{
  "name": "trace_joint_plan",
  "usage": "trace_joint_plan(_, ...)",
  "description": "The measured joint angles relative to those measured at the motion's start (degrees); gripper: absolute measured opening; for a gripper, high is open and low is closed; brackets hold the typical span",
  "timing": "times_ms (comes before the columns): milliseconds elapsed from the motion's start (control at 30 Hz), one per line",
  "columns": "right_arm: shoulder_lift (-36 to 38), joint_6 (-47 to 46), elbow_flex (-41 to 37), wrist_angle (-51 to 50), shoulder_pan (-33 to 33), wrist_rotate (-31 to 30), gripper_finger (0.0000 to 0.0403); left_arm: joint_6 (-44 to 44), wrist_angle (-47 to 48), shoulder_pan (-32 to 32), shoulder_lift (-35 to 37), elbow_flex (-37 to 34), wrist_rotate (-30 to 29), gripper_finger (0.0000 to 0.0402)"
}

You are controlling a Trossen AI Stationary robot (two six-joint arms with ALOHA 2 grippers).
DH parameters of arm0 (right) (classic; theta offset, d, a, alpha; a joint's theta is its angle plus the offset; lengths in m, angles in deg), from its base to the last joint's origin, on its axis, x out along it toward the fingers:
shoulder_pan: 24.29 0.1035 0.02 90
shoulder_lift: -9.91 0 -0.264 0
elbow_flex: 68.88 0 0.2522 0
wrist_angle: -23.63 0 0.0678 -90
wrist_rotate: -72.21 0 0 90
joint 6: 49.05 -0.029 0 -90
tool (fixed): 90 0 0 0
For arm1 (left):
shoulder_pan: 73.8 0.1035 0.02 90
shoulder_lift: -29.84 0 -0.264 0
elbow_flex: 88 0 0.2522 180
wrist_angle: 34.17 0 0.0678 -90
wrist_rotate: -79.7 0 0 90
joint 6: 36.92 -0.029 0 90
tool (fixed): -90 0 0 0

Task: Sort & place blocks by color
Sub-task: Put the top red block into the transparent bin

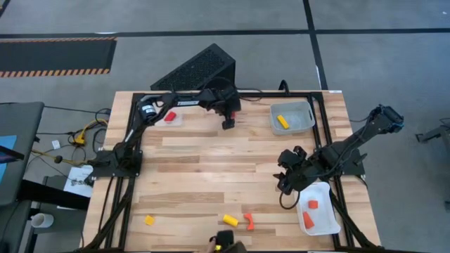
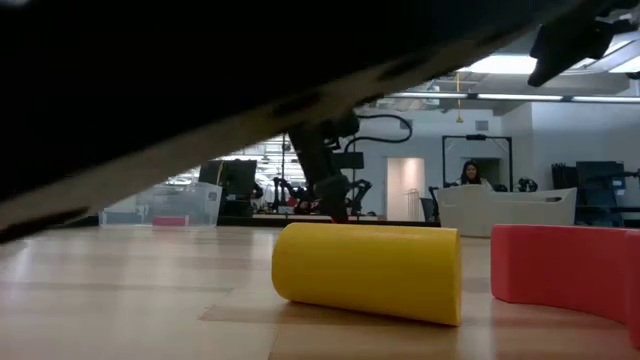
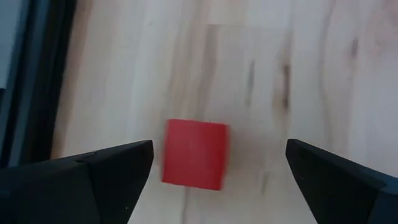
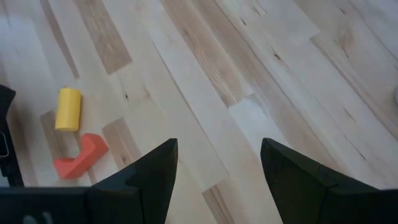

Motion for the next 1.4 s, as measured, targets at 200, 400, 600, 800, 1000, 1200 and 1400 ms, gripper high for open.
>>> trace_joint_plan(200, -0.01, 0.0, 0.0, 0.37, 0.0, -0.04, 0.0255, -0.28, 0.05, 1.13, -0.43, 0.0, 1.18, 0.0258)
trace_joint_plan(400, 0.01, -0.01, 0.0, 0.65, -0.02, -0.09, 0.0255, -0.94, -0.58, 0.83, -0.5, -0.01, 1.56, 0.0105)
trace_joint_plan(600, 0.0, -0.05, 0.0, 0.77, 0.0, -0.13, 0.0255, -0.78, 4.02, 0.33, -0.38, 1.74, -0.7, 0.0096)
trace_joint_plan(800, 0.01, -0.42, 0.0, 1.05, 0.0, -0.12, 0.0255, -1.27, 9.17, 0.39, 4.31, 2.14, -0.12, 0.0096)
trace_joint_plan(1000, -0.01, -0.45, -0.02, 1.15, 0.0, -0.13, 0.0255, 0.02, 13.74, 0.0, 10.08, 2.12, 2.07, 0.0096)
trace_joint_plan(1200, -0.01, -0.61, -0.02, 1.46, 0.0, -0.13, 0.0255, 1.56, 17.14, -1.92, 20.23, -0.97, 1.47, 0.0096)
trace_joint_plan(1400, 0.0, -0.59, -0.02, 1.53, 0.0, -0.15, 0.0255, 9.97, 14.02, -0.14, 36.27, -11.72, 4.89, 0.0096)
